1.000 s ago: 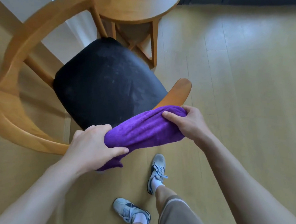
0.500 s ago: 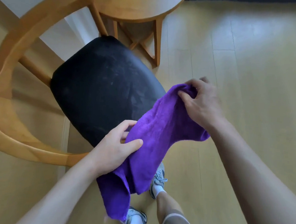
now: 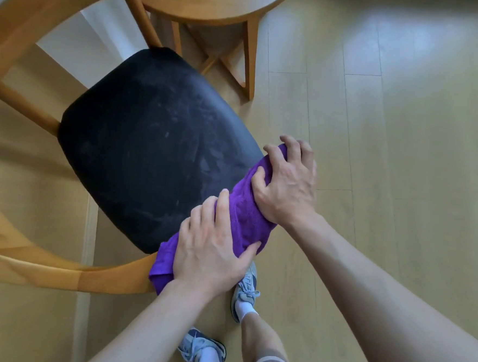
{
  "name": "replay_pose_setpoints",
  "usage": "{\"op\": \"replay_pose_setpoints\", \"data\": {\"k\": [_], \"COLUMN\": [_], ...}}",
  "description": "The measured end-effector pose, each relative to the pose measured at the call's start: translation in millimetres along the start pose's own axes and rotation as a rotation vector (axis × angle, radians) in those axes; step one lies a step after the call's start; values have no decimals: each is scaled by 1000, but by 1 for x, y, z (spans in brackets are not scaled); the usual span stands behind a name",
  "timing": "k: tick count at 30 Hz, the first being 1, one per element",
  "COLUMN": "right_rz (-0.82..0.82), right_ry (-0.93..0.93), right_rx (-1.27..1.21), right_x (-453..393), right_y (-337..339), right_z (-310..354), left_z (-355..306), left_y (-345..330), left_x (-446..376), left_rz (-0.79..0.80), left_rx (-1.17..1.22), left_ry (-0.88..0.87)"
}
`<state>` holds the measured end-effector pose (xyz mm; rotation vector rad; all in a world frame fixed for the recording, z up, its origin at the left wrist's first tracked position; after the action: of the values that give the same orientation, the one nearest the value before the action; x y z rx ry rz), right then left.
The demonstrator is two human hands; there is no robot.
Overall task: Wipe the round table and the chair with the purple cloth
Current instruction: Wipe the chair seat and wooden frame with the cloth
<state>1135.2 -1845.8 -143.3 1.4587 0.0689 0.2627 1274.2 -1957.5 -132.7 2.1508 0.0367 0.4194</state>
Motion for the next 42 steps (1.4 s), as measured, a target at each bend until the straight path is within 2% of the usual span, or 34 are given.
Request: {"op": "replay_pose_setpoints", "data": {"k": [3,9,13,16,19,22,30,35,42], "right_rz": [7,138,172,77,-34,-21,33,83,134], "right_ry": [-32,-68,-106,-68,34,133,230,369,374], "right_rx": [21,99,102,78,105,155,182,195,163], "right_x": [-12,-51,-60,-53,-37,-11,75,124,159], "right_y": [1,-4,-6,1,8,0,-15,-25,-36], "right_z": [-5,-13,-14,-10,2,22,89,138,224], "left_z": [3,17,18,15,15,31,134,172,218], "left_y": [-5,-15,-14,-4,6,13,50,77,134], "left_x": [-19,-63,-74,-60,-41,-19,64,99,103], "left_rz": [50,176,175,117,80,97,102,149,208], "left_rx": [13,271,332,341,254,209,88,-133,-430], "left_ry": [13,152,109,18,-56,-68,168,27,-122]}}
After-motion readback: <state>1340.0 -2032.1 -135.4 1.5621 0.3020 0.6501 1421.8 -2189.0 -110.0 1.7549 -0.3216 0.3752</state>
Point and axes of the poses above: each hand's wrist, its own x-axis away from the middle knuckle, its own y-axis out of the back of the hand, z = x × y, the point moved 9 cm from there along -x, towards the middle knuckle, and after that the axes turned 14 degrees about x, right-handed, at the moved point
